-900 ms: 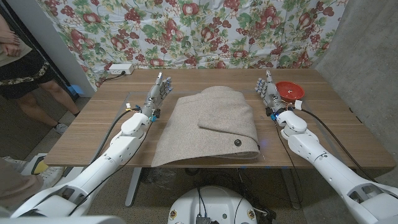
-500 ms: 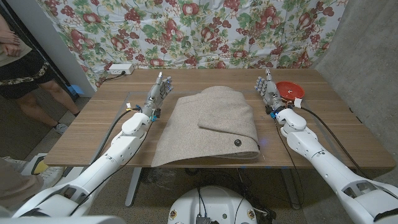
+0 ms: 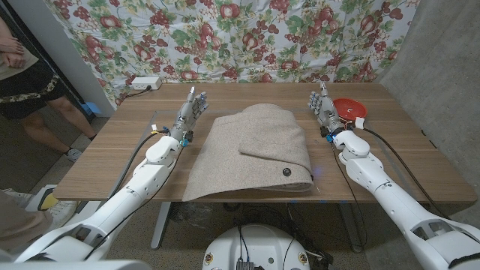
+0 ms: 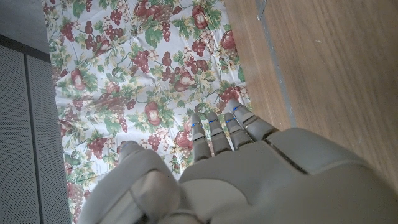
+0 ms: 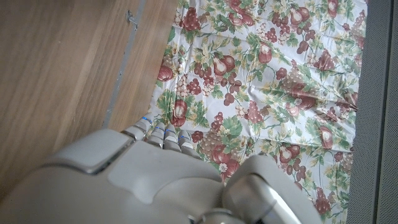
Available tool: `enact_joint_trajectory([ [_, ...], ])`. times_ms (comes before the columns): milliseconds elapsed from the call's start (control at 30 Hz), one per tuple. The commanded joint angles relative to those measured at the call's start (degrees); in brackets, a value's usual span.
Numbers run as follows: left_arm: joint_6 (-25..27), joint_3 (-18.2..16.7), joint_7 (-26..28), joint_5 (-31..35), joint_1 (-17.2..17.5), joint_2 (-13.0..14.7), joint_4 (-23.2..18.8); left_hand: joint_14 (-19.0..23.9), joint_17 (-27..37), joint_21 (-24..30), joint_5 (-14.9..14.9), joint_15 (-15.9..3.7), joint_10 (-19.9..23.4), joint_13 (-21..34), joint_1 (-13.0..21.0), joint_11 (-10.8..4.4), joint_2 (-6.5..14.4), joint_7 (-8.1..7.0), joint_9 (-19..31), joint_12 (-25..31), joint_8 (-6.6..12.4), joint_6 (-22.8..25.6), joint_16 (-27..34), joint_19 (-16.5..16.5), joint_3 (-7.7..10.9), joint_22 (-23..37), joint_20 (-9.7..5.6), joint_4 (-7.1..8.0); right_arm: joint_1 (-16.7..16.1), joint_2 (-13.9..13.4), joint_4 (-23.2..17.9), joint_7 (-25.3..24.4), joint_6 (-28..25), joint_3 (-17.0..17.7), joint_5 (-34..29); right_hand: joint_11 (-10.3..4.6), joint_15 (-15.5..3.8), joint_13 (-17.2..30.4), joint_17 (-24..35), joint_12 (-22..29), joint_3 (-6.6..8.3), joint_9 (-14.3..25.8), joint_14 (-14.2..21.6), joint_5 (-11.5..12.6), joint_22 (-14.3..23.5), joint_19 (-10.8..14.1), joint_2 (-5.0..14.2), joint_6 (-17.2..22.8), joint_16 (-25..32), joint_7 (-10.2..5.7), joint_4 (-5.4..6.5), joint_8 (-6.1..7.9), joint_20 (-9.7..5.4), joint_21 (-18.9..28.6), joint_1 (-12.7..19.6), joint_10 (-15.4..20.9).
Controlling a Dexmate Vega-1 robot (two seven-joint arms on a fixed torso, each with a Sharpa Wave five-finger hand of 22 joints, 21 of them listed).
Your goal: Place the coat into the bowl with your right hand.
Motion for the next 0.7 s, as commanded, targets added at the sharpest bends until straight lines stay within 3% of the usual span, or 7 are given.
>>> enact_joint_trajectory([
  [33,-1.0,-0.2,-1.0,-0.1,0.1,0.2,-0.1,0.4,0.2,0.2,-0.1,-5.15,0.5,0.2,0.7,0.07,0.0,0.18,0.3,-0.1,-0.23,0.5,0.3,0.3,0.01,0.2,-3.86,-0.07,-2.0,-1.2,-3.9,-1.2,-1.6,0.9,-1.4,0.2,0.52,0.1,0.3,0.0,-0.04,0.1,-0.3,0.1,0.3,-0.1,0.14,-0.5,0.0,2.0,-0.2,0.14,-0.14,0.1,0.6,-0.3],
  [200,-2.2,-0.2,-2.6,0.0,-0.4,0.2,1.5,0.0,0.2,0.1,-0.1,-4.98,0.1,0.2,0.7,0.01,-0.1,0.22,0.3,-0.3,-0.31,0.5,0.2,0.1,0.04,0.2,-3.65,-0.12,-2.4,-1.7,-5.1,-2.1,-2.0,0.7,-2.4,0.21,0.46,0.1,0.3,-0.1,-0.04,0.2,-2.0,0.1,0.3,-1.2,0.05,-0.9,-0.3,2.0,-0.34,0.13,0.39,-0.1,0.8,-0.9],
  [433,-3.7,-0.1,-4.0,0.0,-0.9,-0.2,2.8,-0.3,0.2,0.1,-0.2,-4.85,0.1,0.2,0.8,-0.01,-0.3,0.34,0.3,-0.3,-0.29,1.0,0.1,0.0,0.07,0.1,-3.56,-0.22,-3.9,-2.9,-7.8,-3.1,-3.1,1.0,-2.6,0.3,0.46,0.2,0.3,-0.3,-0.02,0.2,-3.0,0.1,0.3,-1.8,0.0,-1.2,-0.4,2.11,-0.48,0.13,-0.08,-0.2,1.0,-1.7],
  [567,-3.5,0.1,-4.3,0.0,-1.1,-0.4,2.9,-0.3,0.2,0.0,-0.2,-4.8,0.0,0.2,0.8,0.03,-0.5,0.52,0.3,-0.4,-0.22,1.4,0.1,-0.3,0.04,0.1,-3.31,-0.3,-4.8,-3.4,-9.1,-4.0,-3.8,1.0,-2.9,0.21,0.74,0.2,0.4,-0.7,-0.02,0.2,-5.7,0.2,0.4,-3.7,-0.02,-2.5,-0.6,2.04,-0.61,-0.11,0.65,-0.4,1.2,-3.8],
  [700,-3.0,0.1,-4.0,-0.1,-1.1,-0.3,2.5,-0.4,0.2,0.0,-0.2,-4.79,0.0,0.2,0.8,0.17,-0.6,0.58,0.3,-0.4,-0.21,1.6,0.1,-0.3,0.04,0.1,-3.29,-0.36,-5.4,-4.1,-10.5,-4.5,-5.0,0.9,-3.2,0.28,1.3,0.2,0.4,-0.6,-0.02,0.2,-5.5,0.2,0.4,-3.6,-0.08,-2.6,-0.3,2.12,-0.7,-0.03,0.97,-0.1,1.3,-3.9],
])
